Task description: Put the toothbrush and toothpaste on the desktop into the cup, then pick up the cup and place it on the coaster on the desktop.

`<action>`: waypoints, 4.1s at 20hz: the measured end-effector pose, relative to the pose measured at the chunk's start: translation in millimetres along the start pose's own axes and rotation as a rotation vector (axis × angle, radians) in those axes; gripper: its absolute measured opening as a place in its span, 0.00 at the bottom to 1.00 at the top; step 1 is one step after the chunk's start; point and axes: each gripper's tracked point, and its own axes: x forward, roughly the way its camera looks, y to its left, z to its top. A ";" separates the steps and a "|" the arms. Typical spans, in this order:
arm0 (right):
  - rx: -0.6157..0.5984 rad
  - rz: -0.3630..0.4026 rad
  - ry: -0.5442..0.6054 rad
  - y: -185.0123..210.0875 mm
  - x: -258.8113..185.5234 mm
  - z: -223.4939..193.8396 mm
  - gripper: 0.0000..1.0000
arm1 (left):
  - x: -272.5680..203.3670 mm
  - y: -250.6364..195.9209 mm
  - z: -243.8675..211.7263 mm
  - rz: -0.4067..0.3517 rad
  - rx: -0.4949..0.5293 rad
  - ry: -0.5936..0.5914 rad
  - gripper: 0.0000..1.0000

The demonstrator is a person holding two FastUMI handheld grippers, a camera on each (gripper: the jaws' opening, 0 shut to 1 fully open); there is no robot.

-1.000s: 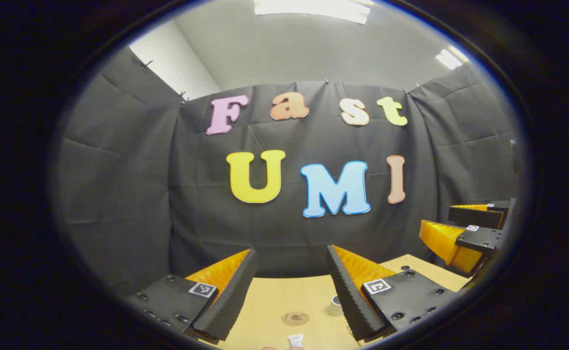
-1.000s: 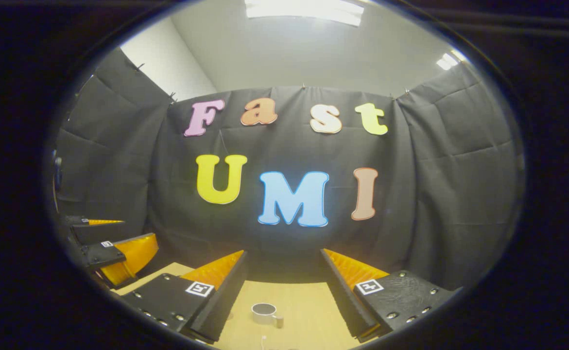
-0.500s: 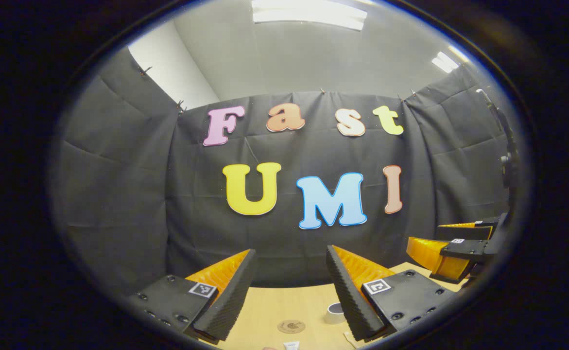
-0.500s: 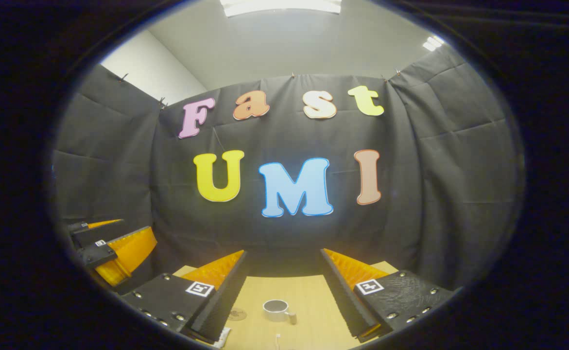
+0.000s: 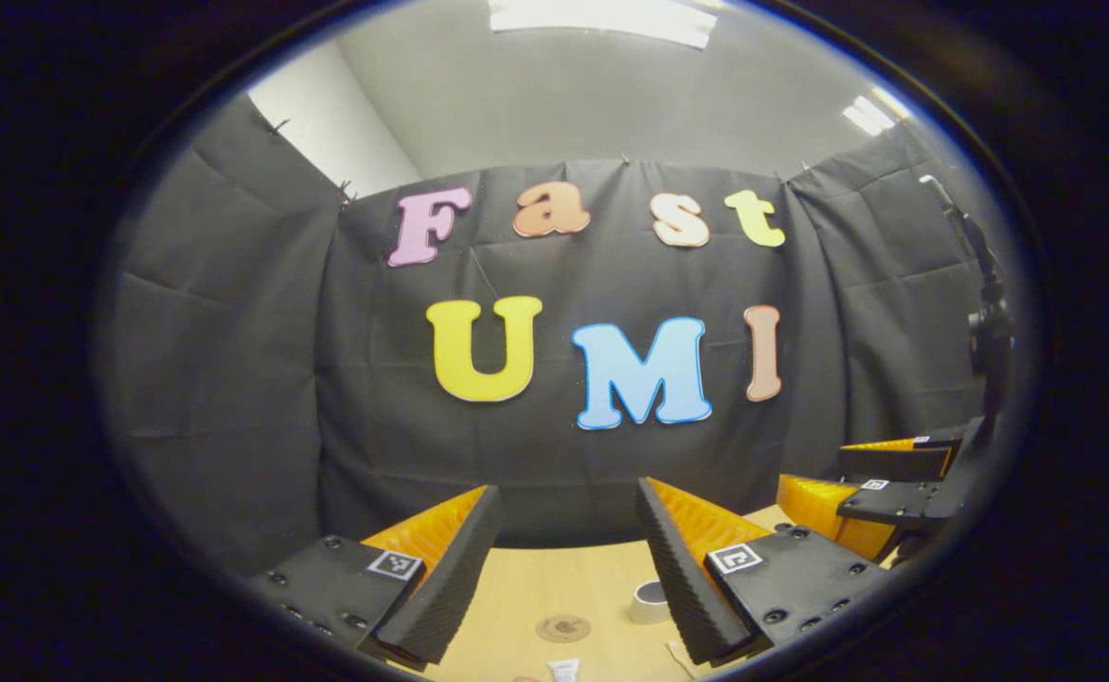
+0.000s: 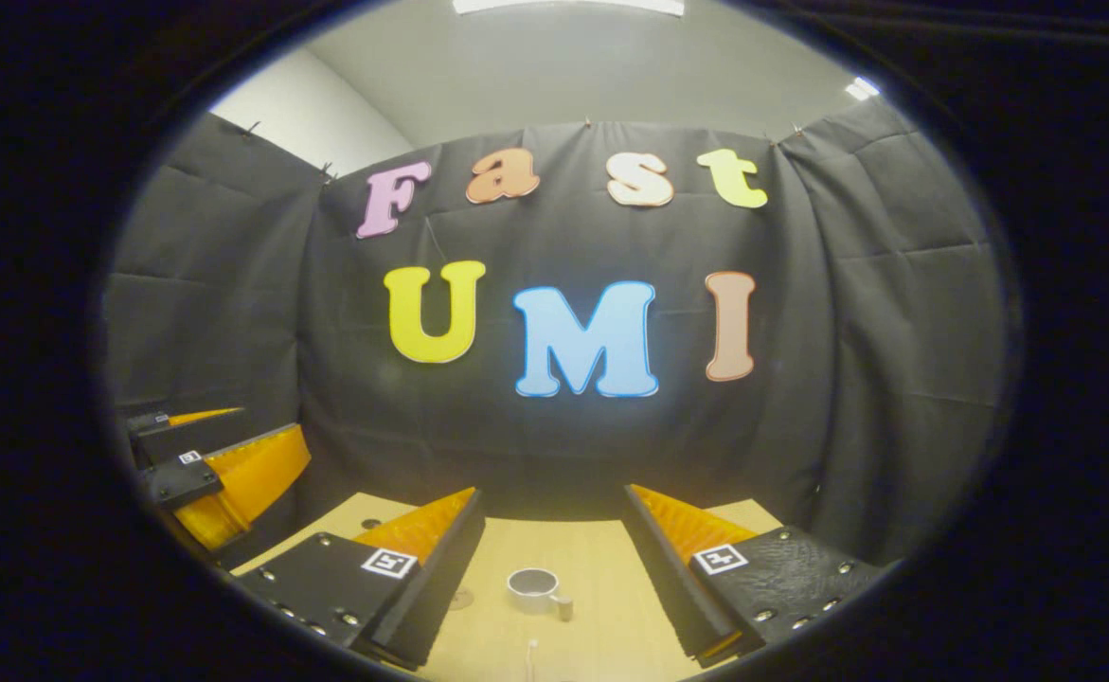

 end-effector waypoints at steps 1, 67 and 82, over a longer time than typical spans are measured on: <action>-0.003 0.003 0.014 0.2 0.5 -3.1 0.90 | 1.5 1.2 -5.2 0.003 -0.004 0.018 0.93; 0.011 0.002 1.340 31.9 -19.2 -408.7 0.62 | -44.6 15.5 -497.2 0.062 -0.108 1.324 0.68; 0.051 -0.009 1.366 29.9 -14.5 -403.0 0.09 | -43.6 16.5 -496.5 0.061 -0.101 1.328 0.38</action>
